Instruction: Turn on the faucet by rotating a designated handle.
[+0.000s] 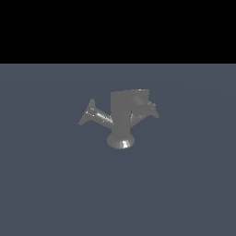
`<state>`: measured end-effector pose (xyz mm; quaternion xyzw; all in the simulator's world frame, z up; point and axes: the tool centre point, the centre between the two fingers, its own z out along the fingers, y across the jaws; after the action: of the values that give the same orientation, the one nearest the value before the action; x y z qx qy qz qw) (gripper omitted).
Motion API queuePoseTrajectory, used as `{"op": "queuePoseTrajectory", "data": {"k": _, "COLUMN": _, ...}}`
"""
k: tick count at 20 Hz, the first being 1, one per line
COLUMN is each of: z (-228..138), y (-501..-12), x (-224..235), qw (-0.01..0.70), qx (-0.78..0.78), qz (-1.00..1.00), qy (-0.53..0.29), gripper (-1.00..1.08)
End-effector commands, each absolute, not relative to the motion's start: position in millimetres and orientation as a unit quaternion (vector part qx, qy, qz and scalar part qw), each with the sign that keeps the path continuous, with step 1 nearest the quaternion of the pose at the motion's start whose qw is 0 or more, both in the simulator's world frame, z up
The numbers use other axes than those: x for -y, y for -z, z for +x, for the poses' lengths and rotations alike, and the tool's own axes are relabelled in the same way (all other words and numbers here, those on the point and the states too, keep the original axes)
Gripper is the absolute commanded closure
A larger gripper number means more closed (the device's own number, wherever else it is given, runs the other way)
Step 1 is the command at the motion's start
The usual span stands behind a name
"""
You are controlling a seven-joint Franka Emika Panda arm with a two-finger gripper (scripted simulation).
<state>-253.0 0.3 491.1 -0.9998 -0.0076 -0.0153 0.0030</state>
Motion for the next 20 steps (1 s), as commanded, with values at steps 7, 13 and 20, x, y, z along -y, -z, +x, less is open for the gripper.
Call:
{"op": "queuePoseTrajectory", "data": {"k": 7, "z": -222.3, "y": -367.0, "x": -22.8, "qw": -0.041, "qx": 0.034, "qz": -0.996, "qy": -0.076, "gripper": 0.02}}
{"op": "queuePoseTrajectory", "data": {"k": 13, "z": -203.3, "y": -270.2, "x": -44.5, "qw": -0.08, "qx": 0.005, "qz": -0.991, "qy": -0.108, "gripper": 0.08}}
{"op": "queuePoseTrajectory", "data": {"k": 20, "z": -122.3, "y": -242.5, "x": -49.7, "qw": -0.067, "qx": -0.065, "qz": -0.995, "qy": -0.047, "gripper": 0.25}}
